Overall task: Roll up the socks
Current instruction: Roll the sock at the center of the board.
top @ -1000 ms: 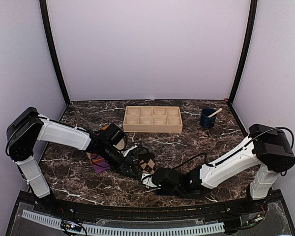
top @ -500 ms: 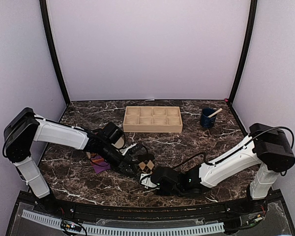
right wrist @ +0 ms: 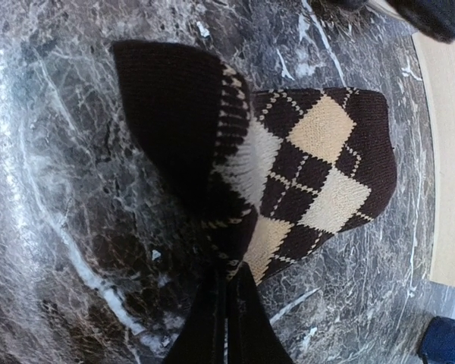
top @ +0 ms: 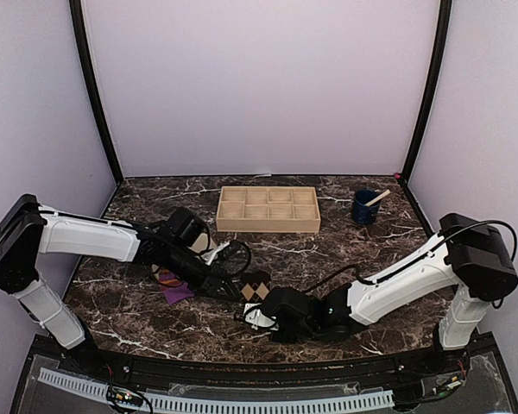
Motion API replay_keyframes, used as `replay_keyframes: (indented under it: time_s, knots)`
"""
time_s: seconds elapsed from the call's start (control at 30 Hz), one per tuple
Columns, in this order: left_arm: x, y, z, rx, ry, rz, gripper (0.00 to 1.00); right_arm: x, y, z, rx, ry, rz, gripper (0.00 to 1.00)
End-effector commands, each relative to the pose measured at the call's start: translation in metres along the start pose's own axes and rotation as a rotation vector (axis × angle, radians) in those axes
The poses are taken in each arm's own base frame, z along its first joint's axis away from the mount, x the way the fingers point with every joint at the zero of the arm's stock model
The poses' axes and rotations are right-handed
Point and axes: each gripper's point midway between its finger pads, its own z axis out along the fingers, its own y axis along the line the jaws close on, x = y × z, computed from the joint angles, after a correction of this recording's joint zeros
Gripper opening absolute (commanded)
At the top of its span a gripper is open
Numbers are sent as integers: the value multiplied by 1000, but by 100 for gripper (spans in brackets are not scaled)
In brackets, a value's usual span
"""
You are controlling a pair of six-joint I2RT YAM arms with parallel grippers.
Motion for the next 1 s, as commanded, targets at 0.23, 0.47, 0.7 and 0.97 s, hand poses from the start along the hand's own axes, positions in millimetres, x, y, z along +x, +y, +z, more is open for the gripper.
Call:
replay_keyframes:
  time_s: [0.23,0.47,0.7,0.97]
  knots:
    - [-6,12,-17,-74,-181,23,31,-31,-9,-9,-237,-8,204,0]
    - [-5,17,-30,-107,-287,27,32,-37,-4,-7,-392,18,271,0]
    - [1,15,-30,-88,-294,44,35,-42,4,2,-525,58,304,0]
    - [13,18,-25,-104,-258,60,40,-44,-2,6,-573,56,342,0]
